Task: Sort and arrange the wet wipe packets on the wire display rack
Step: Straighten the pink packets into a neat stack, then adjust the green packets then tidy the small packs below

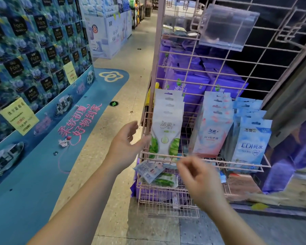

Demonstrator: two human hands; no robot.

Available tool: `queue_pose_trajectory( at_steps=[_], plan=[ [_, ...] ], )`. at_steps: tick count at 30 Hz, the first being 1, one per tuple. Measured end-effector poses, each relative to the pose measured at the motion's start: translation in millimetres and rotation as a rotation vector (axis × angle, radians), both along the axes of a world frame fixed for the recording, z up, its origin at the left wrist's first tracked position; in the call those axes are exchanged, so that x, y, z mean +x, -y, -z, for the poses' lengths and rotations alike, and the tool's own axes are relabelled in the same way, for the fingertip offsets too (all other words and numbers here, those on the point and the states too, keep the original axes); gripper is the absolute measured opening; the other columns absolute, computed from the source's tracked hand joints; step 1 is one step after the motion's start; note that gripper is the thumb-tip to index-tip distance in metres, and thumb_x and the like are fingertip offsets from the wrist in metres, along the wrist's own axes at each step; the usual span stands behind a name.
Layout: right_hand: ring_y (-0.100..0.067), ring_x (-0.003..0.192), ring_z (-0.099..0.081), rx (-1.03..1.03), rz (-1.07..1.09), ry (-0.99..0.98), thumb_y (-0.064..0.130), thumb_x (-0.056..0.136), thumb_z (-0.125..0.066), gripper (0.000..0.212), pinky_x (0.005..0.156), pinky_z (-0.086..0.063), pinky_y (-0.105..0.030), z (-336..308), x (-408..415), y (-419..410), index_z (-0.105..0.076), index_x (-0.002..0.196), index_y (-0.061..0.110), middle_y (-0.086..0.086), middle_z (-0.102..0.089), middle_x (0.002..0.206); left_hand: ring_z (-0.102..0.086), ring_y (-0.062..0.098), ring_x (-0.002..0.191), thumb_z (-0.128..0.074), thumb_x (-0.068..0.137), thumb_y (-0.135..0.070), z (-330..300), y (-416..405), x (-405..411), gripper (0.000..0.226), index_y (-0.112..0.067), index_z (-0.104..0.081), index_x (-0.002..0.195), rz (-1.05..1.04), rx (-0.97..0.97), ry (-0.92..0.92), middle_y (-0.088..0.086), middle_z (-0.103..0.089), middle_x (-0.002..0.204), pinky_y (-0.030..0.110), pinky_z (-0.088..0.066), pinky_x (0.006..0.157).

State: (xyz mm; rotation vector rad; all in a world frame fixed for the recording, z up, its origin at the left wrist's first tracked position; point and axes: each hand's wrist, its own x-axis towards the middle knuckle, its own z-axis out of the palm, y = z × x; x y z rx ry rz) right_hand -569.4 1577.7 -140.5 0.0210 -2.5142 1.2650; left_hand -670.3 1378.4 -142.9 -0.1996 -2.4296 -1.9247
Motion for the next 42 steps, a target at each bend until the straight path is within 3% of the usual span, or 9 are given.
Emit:
queue_pose_trajectory(
  at_steps=[2,5,9,12,18,23,28,37,42],
  plan=[
    [0.001,0.064,-0.06,0.052,-0.024,0.321,0.029,0.084,-0.063,0.011,0.063,-0.049,-0.022,41.7,5.5,-5.5,-0.064,0.074,0.034,0.013,-0.067,0.068,-0.057,0.007,0.11,-0.06,0.089,-0.036,26.5,7.0,7.9,0.017,-0.038,-0.058,0.106,-0.083,0.108,0.038,-0.016,-0.062,0.113,0.02,-0.043,0.087],
    [-0.016,0.087,-0.066,0.104,0.105,0.612,0.025,0.087,-0.062,0.021,0.078,-0.053,-0.031,91.6,-8.1,-17.4,-0.065,0.107,0.02,0.002,-0.072,0.096,-0.057,0.018,0.11,-0.053,0.088,-0.008,74.7,8.2,14.2,0.03,-0.033,-0.058,0.103,-0.042,-0.127,0.139,-0.005,-0.062,0.113,0.023,-0.042,0.081],
    [-0.023,0.109,-0.061,0.304,0.147,0.756,0.044,0.089,-0.052,0.052,0.092,-0.047,-0.034,117.2,-36.1,-18.5,-0.038,0.138,0.03,-0.001,-0.061,0.127,-0.049,0.027,0.12,-0.066,0.073,-0.011,121.8,0.6,11.0,0.061,-0.029,-0.051,0.129,0.13,-0.659,0.122,0.006,-0.041,0.139,0.027,-0.042,0.09],
    [-0.024,0.122,-0.052,0.41,0.123,0.866,0.052,0.089,-0.047,0.06,0.094,-0.039,-0.036,130.3,-49.8,-10.2,-0.022,0.143,0.039,-0.002,-0.046,0.143,-0.058,0.032,0.105,-0.069,0.074,-0.017,137.0,-6.2,2.1,0.051,-0.03,-0.06,0.123,0.142,-0.817,0.099,0.008,-0.053,0.122,0.033,-0.049,0.079],
    [-0.018,0.119,-0.052,0.382,0.003,0.488,0.035,0.08,-0.067,0.065,0.092,-0.047,-0.029,141.2,-33.8,-5.3,-0.039,0.139,0.031,0.006,-0.051,0.136,-0.058,0.027,0.099,-0.076,0.072,-0.006,118.1,-8.9,17.0,0.012,-0.017,-0.077,0.077,0.135,-0.608,-0.082,0.01,-0.065,0.102,0.026,-0.04,0.087],
    [-0.009,0.088,-0.059,-0.091,-0.04,0.348,0.017,0.077,-0.076,0.035,0.074,-0.048,-0.018,106.1,-23.2,-14.9,-0.063,0.109,0.024,0.0,-0.06,0.105,-0.061,-0.001,0.087,-0.065,0.087,-0.018,60.5,-23.3,56.4,0.019,-0.036,-0.068,0.086,0.381,-0.201,0.103,-0.013,-0.07,0.091,0.018,-0.046,0.076],
    [0.001,0.078,-0.063,-0.17,-0.206,0.231,0.024,0.071,-0.078,0.027,0.07,-0.047,-0.019,22.8,13.1,-58.2,-0.07,0.087,0.043,0.015,-0.069,0.086,-0.067,0.007,0.095,-0.077,0.07,-0.021,-5.6,-42.9,73.1,0.045,-0.04,-0.06,0.107,0.426,0.135,0.136,-0.009,-0.071,0.104,0.021,-0.054,0.076],
    [0.013,0.054,-0.053,0.131,0.149,0.052,0.025,0.084,-0.069,0.017,0.049,-0.034,-0.003,-58.7,-22.0,-109.2,-0.056,0.074,0.025,0.018,-0.055,0.055,-0.064,0.014,0.102,-0.062,0.086,-0.025,-47.8,-133.8,24.6,0.03,-0.028,-0.064,0.116,0.183,-0.298,-0.133,-0.009,-0.071,0.108,0.037,-0.049,0.091],
    [-0.015,0.06,-0.05,0.267,0.153,0.185,0.027,0.092,-0.055,0.018,0.058,-0.038,-0.03,-39.3,-37.1,-118.9,-0.061,0.105,0.017,0.007,-0.056,0.063,-0.06,0.028,0.102,-0.063,0.084,-0.025,-29.0,-155.5,22.5,0.031,-0.022,-0.06,0.115,0.134,-0.575,-0.128,0.004,-0.069,0.112,0.026,-0.042,0.077]
  ],
)
